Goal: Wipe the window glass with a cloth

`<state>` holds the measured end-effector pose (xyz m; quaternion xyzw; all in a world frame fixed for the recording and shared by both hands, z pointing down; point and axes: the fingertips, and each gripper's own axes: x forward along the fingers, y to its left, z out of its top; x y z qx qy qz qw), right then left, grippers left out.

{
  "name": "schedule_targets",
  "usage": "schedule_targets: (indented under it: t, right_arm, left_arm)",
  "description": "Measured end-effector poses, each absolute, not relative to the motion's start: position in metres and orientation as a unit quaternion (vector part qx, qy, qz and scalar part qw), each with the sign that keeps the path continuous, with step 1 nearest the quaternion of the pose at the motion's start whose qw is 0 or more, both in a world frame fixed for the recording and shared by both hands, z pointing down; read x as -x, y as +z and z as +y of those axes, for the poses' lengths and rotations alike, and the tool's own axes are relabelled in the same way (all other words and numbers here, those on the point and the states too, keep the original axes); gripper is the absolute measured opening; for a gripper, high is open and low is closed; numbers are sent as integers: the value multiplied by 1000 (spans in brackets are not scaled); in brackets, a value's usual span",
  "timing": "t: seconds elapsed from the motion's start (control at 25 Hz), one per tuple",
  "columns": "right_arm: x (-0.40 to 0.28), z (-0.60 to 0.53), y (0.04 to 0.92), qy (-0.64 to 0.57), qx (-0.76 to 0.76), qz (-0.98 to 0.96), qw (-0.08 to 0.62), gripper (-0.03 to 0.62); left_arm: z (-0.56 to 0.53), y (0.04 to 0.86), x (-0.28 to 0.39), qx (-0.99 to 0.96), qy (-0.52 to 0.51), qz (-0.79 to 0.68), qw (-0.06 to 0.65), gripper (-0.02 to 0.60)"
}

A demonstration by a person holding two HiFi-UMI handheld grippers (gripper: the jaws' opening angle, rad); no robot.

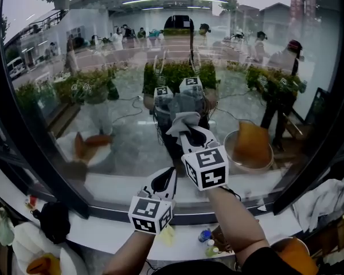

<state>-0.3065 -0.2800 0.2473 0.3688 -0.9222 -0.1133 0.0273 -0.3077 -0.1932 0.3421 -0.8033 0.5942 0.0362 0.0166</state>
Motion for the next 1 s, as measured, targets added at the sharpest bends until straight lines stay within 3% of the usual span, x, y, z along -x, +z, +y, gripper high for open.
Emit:
schedule_targets:
  t: [1.0]
  right_arm:
    - [303, -315, 255, -113, -356, -927, 42, 38]
  left_arm:
    - [-210, 356, 296, 790, 27, 612, 3, 8]
